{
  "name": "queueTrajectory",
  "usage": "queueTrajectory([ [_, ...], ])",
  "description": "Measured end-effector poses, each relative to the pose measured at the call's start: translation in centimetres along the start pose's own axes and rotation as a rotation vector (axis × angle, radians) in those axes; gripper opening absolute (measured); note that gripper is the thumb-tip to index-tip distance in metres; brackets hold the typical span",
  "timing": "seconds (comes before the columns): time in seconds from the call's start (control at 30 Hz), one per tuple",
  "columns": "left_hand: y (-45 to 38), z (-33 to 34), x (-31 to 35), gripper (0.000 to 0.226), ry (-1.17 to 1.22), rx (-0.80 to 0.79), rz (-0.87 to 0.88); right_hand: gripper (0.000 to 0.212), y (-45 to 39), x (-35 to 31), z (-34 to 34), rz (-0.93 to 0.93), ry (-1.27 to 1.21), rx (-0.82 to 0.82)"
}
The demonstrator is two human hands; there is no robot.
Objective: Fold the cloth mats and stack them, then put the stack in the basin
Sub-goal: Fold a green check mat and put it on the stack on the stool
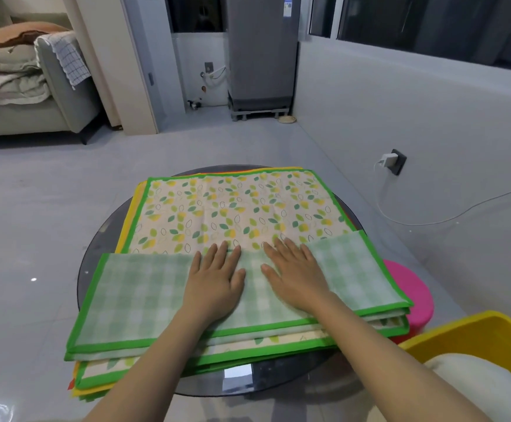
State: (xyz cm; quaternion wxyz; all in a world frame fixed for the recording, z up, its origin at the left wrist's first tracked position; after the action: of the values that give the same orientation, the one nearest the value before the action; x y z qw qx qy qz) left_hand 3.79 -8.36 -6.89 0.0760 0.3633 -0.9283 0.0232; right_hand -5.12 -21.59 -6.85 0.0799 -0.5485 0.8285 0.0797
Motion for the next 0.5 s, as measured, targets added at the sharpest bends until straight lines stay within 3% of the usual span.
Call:
queueTrajectory([
  [0.1, 0.0, 0.1, -0.1, 0.066, 0.002, 0.012, 0.004, 0.058, 0.4, 4.0, -0.5, 0.109, 0.021, 0.004],
  [0.23, 0.0, 0.2, -0.1, 0.056, -0.007, 0.019, 0.009, 0.059, 1.2, 9.2, -1.9, 0.238, 0.032, 0.030],
  [0.5, 0.1, 0.1, 0.0, 0.067, -0.016, 0.021, 0.005, 0.061, 1.5, 9.7, -2.2, 0.236, 0.026, 0.050],
])
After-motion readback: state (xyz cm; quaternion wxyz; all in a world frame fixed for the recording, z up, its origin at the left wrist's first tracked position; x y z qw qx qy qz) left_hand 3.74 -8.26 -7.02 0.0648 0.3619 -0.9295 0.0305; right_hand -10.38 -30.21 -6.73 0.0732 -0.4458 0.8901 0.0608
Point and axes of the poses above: each hand's wrist, its own y-axis away from the middle knuckle, its own z-axis out of the palm, x = y × z, the point moved 6 cm from there along -y, towards the middle knuckle, and after that the axes turned 1 degree about -y, right-handed, at the moved point
